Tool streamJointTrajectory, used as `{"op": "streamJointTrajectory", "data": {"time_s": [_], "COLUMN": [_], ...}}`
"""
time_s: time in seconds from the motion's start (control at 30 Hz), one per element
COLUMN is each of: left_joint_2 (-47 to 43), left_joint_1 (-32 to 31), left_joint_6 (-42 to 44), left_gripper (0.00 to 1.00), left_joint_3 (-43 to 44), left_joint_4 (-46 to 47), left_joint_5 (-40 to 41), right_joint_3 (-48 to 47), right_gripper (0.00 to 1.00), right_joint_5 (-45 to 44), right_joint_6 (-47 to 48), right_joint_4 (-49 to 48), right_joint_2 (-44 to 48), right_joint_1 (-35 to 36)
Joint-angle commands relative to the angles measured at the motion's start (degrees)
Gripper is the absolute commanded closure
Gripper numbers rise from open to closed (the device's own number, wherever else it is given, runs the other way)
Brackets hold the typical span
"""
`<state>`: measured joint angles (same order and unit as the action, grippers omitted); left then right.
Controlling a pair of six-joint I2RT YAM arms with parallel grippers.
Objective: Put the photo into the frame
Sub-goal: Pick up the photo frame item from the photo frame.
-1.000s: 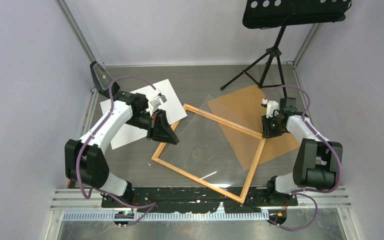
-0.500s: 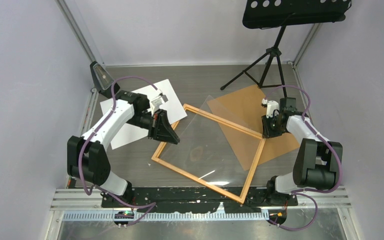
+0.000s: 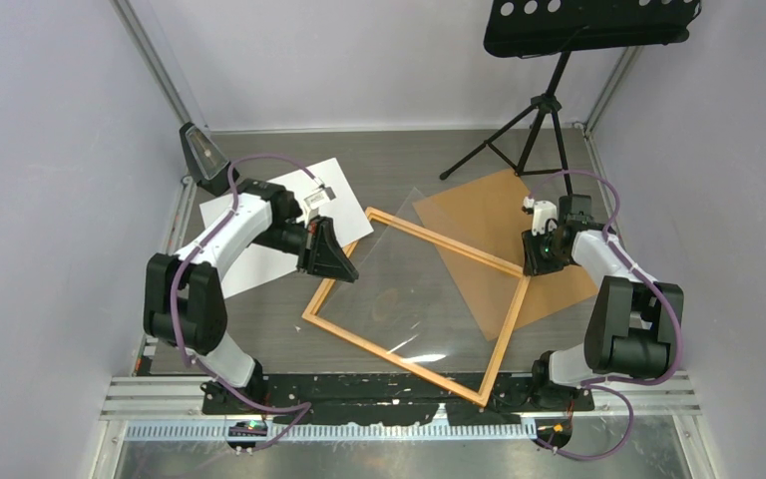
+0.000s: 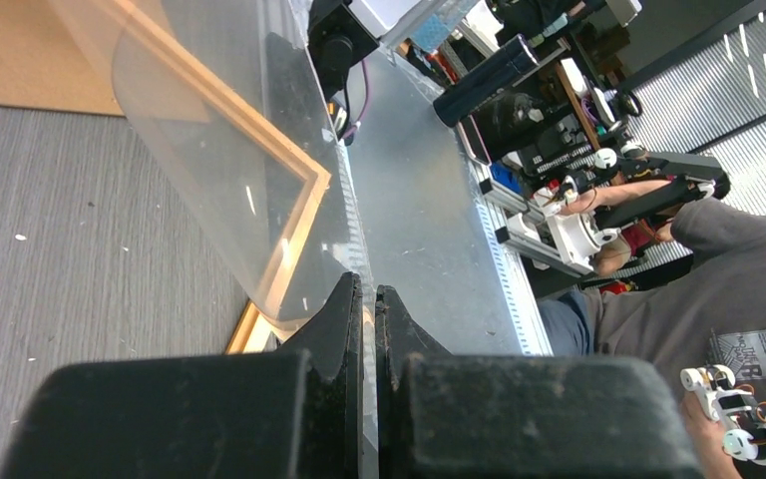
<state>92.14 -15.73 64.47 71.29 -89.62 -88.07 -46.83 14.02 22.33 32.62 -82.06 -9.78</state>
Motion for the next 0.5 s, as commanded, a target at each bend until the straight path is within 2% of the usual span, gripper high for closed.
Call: {"op": "streamJointTrajectory", "data": {"time_s": [0.0, 0.47], "left_joint_2": [0.9, 2.5], "left_joint_1": [-0.2, -0.2], "left_joint_6": [2.6, 3.4], "left_gripper": [1.00, 1.00], "left_joint_3": [-0.2, -0.4], "left_joint_4": [-8.9, -9.0], "left_joint_5": [-1.3, -1.3], "right_joint_3": [0.1, -0.6], "right_gripper": [0.67, 0.52], "right_joint_5": [-2.5, -2.3], "right_joint_6": [0.6, -0.4], "right_joint_4": [-2.1, -2.1], "right_joint_2": [0.3, 2.9], "right_joint_1": [-0.5, -0.6]}}
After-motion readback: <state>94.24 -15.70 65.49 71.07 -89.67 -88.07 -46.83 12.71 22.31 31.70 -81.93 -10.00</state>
